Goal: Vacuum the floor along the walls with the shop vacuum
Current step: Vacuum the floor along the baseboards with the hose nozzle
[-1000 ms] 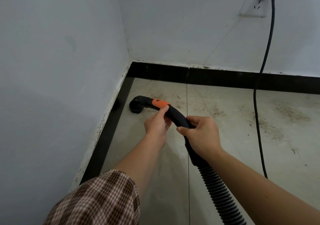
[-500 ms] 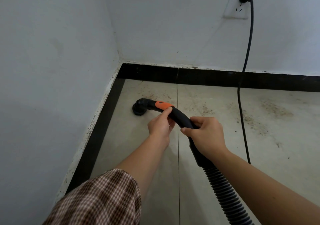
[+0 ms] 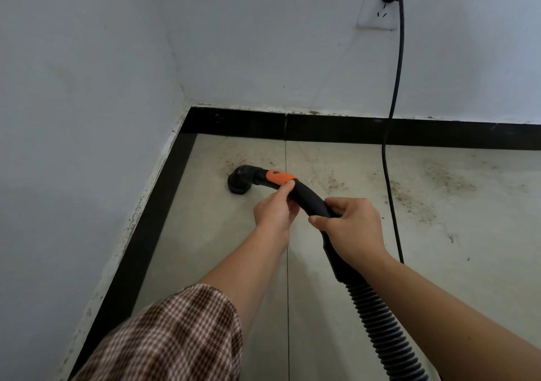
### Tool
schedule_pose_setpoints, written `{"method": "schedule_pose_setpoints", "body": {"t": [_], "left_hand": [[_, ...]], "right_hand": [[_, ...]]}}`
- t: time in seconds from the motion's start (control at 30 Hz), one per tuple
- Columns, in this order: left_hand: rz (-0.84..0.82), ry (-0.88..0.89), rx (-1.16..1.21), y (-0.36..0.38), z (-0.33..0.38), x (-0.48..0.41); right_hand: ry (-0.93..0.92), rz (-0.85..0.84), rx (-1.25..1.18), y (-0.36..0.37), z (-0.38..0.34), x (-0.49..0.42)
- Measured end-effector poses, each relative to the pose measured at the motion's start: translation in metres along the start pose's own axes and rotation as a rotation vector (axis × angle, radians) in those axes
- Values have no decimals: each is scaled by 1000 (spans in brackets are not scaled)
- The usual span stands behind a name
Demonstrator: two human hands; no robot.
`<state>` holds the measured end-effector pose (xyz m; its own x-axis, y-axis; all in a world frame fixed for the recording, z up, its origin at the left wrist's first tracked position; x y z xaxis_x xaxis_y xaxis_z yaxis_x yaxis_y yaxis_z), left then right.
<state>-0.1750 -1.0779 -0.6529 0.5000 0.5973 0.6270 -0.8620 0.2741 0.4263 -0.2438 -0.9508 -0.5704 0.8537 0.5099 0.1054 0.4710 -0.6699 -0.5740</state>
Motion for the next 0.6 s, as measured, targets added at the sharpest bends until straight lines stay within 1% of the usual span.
{"method": "schedule_pose_setpoints", "body": {"t": [0.37, 0.6], "left_hand": [[-21, -39, -21, 30, -25, -1], [-77, -53, -41, 46, -38, 2]], "right_hand": [[17, 77, -13, -29, 16, 0], [45, 97, -13, -45, 26, 3]]}}
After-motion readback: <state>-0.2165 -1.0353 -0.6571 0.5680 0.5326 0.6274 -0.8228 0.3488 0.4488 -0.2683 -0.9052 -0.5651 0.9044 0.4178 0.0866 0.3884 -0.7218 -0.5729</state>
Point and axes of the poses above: each hand's wrist, its own x-axis away from the middle knuckle, its own y-axis out of the palm, z = x × y, the point moved 9 cm from there along -x, towards the middle knuckle, and after that the axes turned 2 degrees about -x, right-handed, at the moved point
